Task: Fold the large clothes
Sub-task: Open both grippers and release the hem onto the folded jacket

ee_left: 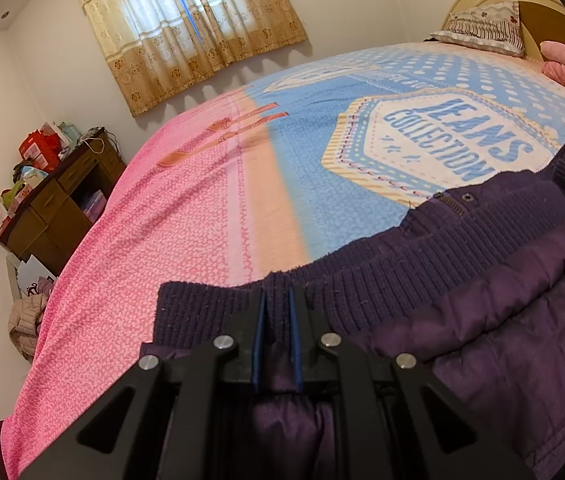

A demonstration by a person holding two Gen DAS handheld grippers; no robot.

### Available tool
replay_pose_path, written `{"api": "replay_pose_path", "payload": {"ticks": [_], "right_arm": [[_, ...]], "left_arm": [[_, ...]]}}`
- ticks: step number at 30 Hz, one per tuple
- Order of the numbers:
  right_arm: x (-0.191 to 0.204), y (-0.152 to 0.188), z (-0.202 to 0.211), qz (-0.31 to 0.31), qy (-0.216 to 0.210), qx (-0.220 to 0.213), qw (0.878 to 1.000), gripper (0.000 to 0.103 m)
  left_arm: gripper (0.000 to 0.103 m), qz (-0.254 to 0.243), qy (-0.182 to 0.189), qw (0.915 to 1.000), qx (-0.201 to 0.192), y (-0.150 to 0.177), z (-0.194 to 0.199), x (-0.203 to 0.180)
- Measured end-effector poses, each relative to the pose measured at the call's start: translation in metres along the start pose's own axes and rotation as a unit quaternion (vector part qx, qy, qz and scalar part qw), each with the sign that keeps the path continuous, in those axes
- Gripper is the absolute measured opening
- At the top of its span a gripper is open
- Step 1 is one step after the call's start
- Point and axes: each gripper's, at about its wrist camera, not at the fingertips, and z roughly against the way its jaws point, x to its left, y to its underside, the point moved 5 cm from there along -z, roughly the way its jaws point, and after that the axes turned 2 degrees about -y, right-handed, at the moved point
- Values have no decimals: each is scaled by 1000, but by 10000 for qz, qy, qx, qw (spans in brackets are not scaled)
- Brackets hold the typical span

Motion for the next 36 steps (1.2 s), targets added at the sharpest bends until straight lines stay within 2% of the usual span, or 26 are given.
{"api": "replay_pose_path", "payload": {"ticks": [4, 5, 7, 8, 10, 11, 12, 13, 14, 15, 17, 18, 20, 23, 25, 28, 36], "right_arm": [[3, -3, 2, 95, 88, 25, 9999, 31], [1, -4, 4, 50, 66, 17, 10000, 33], [-7, -6, 14, -106, 6, 66, 9999, 47], [-10, -7, 23, -168, -4, 78, 9998, 51], [-17, -9, 60, -478, -70, -280, 9984, 67], [-19, -10, 78, -569, -77, -513, 9970, 72], [-19, -8, 99, -654, -65, -827, 9944, 79], [-18, -6, 111, -709, -93, -1029, 9921, 82], [-15, -3, 117, -734, -124, -1124, 9909, 82], [-11, 3, 117, -721, -134, -1120, 9910, 82], [-4, 14, 103, -608, -33, -929, 9938, 82], [-2, 23, 89, -552, 37, -710, 9959, 82], [-8, 38, 70, -710, 32, -461, 9964, 83], [-17, 50, 58, -957, -195, -555, 9937, 86], [-17, 52, 54, -964, -197, -528, 9937, 88], [-15, 53, 48, -981, -227, -388, 9942, 89], [-15, 54, 43, -877, -137, -265, 9957, 90]], "left_arm": [[16, -52, -41, 9999, 85, -3, 0, 2], [22, -19, -30, 9999, 108, -5, 2, 4], [32, 177, 70, 9998, 83, -10, 17, 14], [40, 337, 77, 9994, 75, -12, 27, 19], [46, 677, 196, 9974, -163, -17, 59, 29], [53, 775, 348, 9957, -364, -19, 82, 30], [67, 873, 460, 9937, -530, -20, 100, 29], [75, 1063, 624, 9895, -754, -18, 122, 25], [89, 1172, 805, 9860, -869, -15, 133, 17], [94, 1201, 908, 9845, -895, -10, 137, 8], [94, 1073, 914, 9867, -806, 0, 130, -15], [93, 908, 914, 9897, -617, 8, 117, -30], [89, 723, 625, 9952, -217, 22, 92, -45], [90, 980, 664, 9930, -6, 29, 75, -45], [92, 1071, 656, 9921, -54, 32, 73, -44], [93, 938, 487, 9944, -74, 34, 71, -51], [99, 815, 350, 9959, 195, 35, 64, -56]]}}
